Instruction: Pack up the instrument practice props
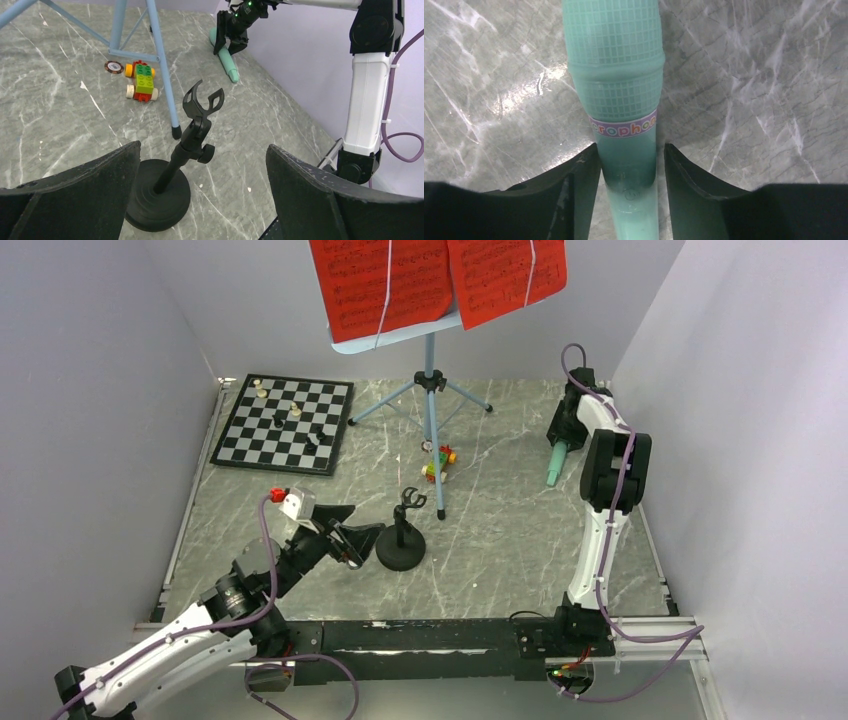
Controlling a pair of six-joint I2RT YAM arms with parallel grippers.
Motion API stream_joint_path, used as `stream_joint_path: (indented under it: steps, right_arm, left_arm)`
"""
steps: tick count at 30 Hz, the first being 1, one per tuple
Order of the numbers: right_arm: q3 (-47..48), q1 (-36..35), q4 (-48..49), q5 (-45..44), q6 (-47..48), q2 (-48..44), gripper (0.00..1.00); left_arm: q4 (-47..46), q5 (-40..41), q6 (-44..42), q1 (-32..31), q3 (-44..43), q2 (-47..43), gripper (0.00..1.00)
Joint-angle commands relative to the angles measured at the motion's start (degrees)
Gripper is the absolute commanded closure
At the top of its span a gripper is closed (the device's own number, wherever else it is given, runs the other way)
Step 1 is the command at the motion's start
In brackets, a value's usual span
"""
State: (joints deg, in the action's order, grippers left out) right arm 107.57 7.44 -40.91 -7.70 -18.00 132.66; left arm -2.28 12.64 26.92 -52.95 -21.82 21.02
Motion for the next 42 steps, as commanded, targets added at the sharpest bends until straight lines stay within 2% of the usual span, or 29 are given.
stream_joint_path:
  steps: [1, 11, 15, 18, 21, 30, 34, 37, 40, 42]
  right_arm:
    - [-2.77, 0.86, -0.63, -1.27, -0.59, 1.81, 0.42]
    - [-3.44, 0.93, 0.06, -0.81, -2.07, 1.09, 0.33]
    - [-3.85, 0.91, 0.66, 0.30, -3.45, 0.16, 0.27]
    - [-3.89, 0.75, 1.55, 1.31, -3.99, -1.55, 0.18]
    - [-3.73, 0.52, 1.89, 1.88, -5.71, -4.16, 0.01]
    - [-3.66, -1.94, 1.81, -0.04, -12.83, -16.94, 0.00]
    - [-5.74, -6.73, 3.96, -5.10, -11.88, -27.21, 0.00]
    - [-10.05, -14.53, 5.81, -12.94, -10.27, -34.53, 0.00]
    - [-18.91, -25.80, 9.59, -26.76, -10.45, -42.07, 0.00]
    - [-28.58, -30.25, 16.12, -31.15, -12.27, -48.57, 0.00]
  left_arm:
    - [-1.67, -1.91, 1.24, 0.07, -1.05, 1.56, 0.01]
    - [-1.42, -1.73, 1.89, 0.11, -0.96, 1.85, 0.01]
    - [-2.61, -2.49, 1.98, 0.10, -1.06, 2.74, 0.01]
    - [-2.54, -2.88, 2.21, 0.04, -1.27, 3.20, 0.01]
    - [-2.53, -2.56, 2.49, 0.07, -1.11, 3.16, 0.01]
    - [-0.92, -0.92, 0.71, 0.10, -3.21, 4.69, 0.01]
    - [-0.97, 0.42, 0.20, 0.05, -3.87, 5.07, 0.01]
    - [-1.17, 2.41, 0.52, 0.13, -4.12, 5.55, 0.01]
    - [-0.21, 4.68, 1.06, 0.09, -4.13, 5.59, 0.01]
    - [0.46, 6.03, 1.10, 0.12, -3.77, 5.24, 0.01]
